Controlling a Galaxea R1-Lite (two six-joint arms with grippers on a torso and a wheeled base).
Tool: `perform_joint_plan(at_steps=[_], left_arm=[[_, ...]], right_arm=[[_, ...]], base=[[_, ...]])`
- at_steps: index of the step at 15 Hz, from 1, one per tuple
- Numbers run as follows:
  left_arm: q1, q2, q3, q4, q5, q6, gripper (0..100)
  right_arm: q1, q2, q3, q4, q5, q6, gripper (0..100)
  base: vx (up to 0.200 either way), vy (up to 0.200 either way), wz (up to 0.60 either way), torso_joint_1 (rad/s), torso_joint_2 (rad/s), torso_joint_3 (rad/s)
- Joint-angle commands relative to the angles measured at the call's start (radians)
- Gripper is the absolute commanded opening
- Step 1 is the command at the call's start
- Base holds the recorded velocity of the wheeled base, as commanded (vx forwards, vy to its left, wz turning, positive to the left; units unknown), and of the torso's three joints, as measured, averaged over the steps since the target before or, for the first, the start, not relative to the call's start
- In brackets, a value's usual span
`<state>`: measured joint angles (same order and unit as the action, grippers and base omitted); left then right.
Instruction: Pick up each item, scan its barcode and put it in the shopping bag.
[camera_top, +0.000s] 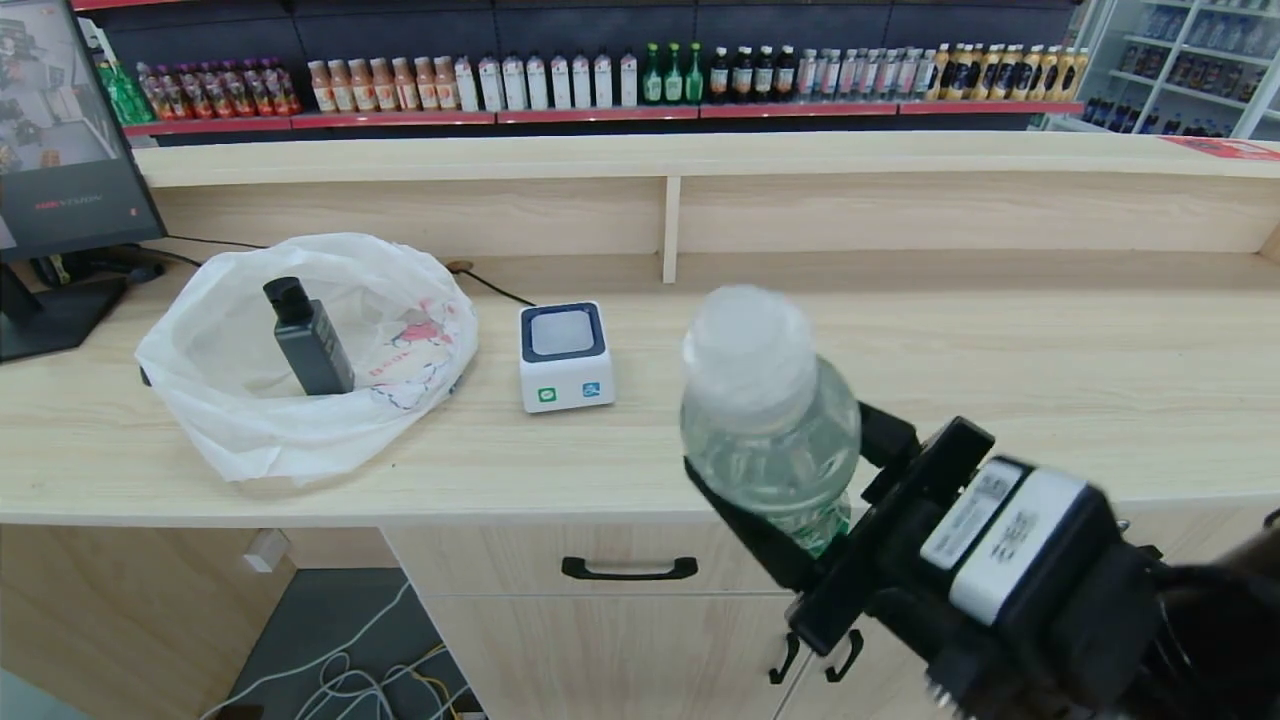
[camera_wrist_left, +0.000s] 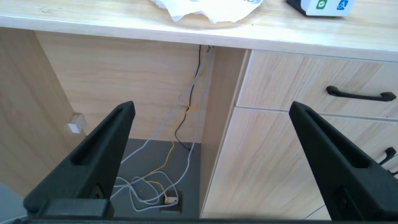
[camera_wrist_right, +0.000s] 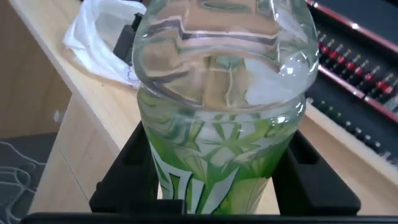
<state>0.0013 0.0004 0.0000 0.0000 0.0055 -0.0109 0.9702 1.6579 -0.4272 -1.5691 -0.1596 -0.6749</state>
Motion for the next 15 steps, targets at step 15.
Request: perform_joint_plan(at_steps=[15], left_arm=[[0.0, 0.0, 0.0, 0.0, 0.001, 0.0, 100]], right_arm=[[-0.47, -0.145, -0.1, -0.002, 0.006, 0.695, 0]], base=[[0.0, 0.0, 0.0, 0.0, 0.0, 0.0]])
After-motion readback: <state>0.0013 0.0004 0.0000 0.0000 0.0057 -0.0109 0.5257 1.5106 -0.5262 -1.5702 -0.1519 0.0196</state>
